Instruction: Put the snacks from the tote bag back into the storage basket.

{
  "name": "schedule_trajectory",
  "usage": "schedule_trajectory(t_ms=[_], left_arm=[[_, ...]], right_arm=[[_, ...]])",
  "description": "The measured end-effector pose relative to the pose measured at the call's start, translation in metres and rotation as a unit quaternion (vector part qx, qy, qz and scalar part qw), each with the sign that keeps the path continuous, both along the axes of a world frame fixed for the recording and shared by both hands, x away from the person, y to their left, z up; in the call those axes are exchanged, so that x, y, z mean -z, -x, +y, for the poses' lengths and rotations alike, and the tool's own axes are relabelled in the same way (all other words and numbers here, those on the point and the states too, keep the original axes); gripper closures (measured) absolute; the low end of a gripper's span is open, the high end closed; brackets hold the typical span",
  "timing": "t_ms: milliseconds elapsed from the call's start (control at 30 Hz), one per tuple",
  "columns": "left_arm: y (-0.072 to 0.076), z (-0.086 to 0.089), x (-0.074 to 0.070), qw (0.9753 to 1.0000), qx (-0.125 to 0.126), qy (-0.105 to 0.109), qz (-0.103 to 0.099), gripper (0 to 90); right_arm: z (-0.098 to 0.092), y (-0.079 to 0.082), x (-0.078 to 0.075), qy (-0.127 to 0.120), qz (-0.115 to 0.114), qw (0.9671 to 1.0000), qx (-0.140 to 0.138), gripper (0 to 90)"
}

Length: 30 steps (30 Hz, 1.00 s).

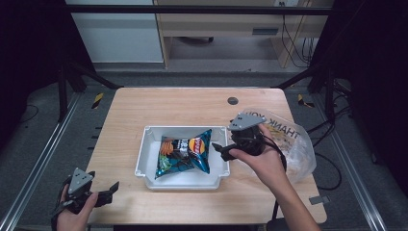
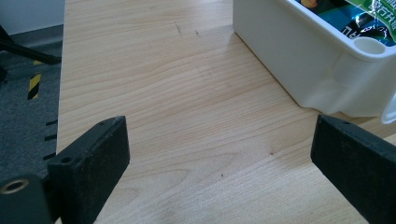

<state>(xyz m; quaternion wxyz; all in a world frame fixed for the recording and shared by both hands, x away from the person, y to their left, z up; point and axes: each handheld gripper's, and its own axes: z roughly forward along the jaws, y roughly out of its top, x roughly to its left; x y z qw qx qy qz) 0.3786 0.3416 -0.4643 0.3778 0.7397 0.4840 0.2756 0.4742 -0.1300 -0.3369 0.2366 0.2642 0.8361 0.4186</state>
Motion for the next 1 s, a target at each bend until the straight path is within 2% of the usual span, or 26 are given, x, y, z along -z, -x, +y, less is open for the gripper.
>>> schedule_trajectory(t_ms=[233,633,1000], left_arm=[[0.002,0.003,0.0,1.0,-0.003,0.004,0.0,4.1],[0.002,0.001,-0.001,1.0,0.0,0.002,-0.001,4.1],[0.001,0.002,-0.001,1.0,-0.002,0.003,0.0,4.0]], right_arm=[[-0.012,0.007,0.009,-0.004,0.005,0.9998,0.02,8.8],[-0.041,0.025,0.014,-0.032,-0.001,0.9981,0.052,8.3],[-0.065,0.032,0.038,-0.034,0.012,0.9954,0.089,8.1]])
